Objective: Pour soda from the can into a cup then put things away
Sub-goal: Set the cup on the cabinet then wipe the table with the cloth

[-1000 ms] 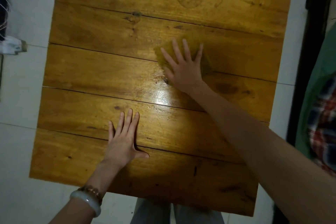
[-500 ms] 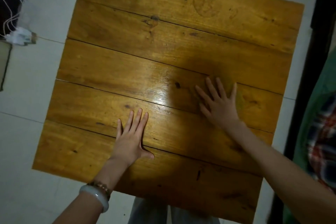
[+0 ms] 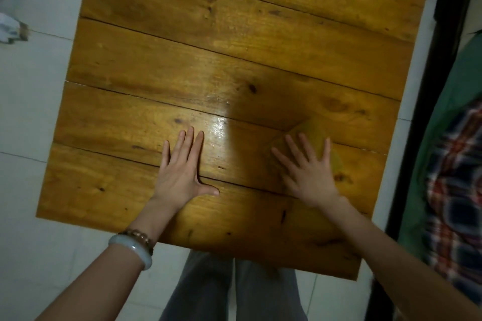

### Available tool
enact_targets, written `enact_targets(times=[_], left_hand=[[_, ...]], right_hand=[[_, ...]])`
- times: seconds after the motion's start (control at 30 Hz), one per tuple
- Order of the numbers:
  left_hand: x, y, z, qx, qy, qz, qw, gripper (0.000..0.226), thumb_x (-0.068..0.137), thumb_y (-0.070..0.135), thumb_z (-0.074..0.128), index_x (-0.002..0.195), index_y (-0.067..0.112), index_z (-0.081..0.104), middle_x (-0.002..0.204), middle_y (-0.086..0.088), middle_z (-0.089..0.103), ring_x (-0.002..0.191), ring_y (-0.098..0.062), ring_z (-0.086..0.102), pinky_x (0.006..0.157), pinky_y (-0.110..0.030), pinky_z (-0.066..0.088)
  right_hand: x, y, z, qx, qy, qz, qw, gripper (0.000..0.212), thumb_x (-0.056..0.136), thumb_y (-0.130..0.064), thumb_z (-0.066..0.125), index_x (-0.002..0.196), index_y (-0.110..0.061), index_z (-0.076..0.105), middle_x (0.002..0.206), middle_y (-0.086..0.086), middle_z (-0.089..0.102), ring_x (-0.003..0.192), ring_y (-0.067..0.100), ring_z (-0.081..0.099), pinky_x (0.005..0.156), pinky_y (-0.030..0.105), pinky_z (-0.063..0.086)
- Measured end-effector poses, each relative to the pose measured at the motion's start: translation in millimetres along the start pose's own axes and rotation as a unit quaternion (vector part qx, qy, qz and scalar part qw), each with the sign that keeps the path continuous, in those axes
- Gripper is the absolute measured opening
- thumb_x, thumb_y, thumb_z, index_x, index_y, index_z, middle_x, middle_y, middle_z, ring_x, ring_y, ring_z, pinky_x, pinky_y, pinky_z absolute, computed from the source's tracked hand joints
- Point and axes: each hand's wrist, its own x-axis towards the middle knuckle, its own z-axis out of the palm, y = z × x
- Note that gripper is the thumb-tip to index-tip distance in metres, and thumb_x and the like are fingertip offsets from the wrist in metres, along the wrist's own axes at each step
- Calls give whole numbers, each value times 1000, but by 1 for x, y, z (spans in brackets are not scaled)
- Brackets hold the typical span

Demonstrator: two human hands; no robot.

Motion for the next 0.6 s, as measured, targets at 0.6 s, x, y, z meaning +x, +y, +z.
enact_targets(times=[0.6], left_hand=[[-12, -14, 4, -62, 48, 46, 996, 139, 51, 59, 79, 150, 9, -5, 157, -10, -7, 144, -21, -11, 117, -39, -3]], right_hand=[[3, -97, 10, -1, 23, -88, 996, 59, 92, -54, 30, 146, -38, 17, 156, 3, 18, 143, 31, 12, 107, 70, 1]])
